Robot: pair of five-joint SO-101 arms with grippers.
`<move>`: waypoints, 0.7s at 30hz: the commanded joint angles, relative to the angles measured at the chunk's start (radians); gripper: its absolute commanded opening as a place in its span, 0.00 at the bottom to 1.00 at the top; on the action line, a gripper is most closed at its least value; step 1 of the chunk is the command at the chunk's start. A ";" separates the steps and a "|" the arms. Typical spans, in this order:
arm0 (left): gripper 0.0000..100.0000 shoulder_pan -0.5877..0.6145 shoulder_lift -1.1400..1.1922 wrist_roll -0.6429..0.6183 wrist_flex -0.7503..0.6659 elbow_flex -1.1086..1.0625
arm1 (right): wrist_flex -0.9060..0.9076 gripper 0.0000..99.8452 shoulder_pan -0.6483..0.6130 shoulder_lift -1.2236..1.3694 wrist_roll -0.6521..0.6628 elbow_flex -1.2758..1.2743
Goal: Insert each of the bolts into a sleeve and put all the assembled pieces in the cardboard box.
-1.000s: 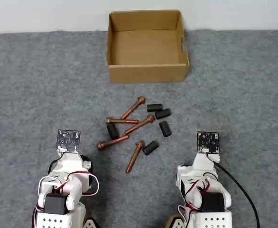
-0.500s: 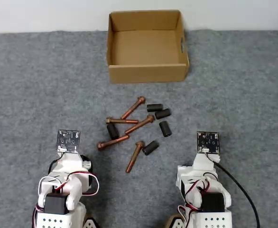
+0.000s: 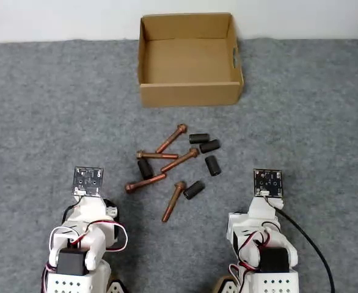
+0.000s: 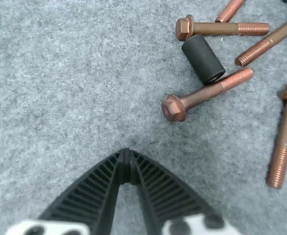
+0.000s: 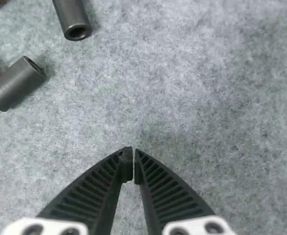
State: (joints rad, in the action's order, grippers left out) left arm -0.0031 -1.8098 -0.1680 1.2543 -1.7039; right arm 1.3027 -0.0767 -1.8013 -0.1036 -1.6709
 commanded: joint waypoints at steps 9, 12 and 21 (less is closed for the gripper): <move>0.00 0.002 -0.008 -0.003 0.003 0.021 | 0.004 0.01 -0.048 -0.010 0.008 -0.014; 0.00 0.002 -0.008 -0.003 0.003 0.021 | 0.004 0.01 -0.067 -0.010 0.008 -0.014; 0.00 0.002 -0.008 -0.003 0.003 0.021 | 0.004 0.01 -0.068 -0.010 0.006 -0.014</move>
State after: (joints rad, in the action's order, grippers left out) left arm -0.0031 -1.8098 -0.1680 1.2543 -1.7039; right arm 1.3027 -0.1381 -1.8013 -0.1036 -1.6709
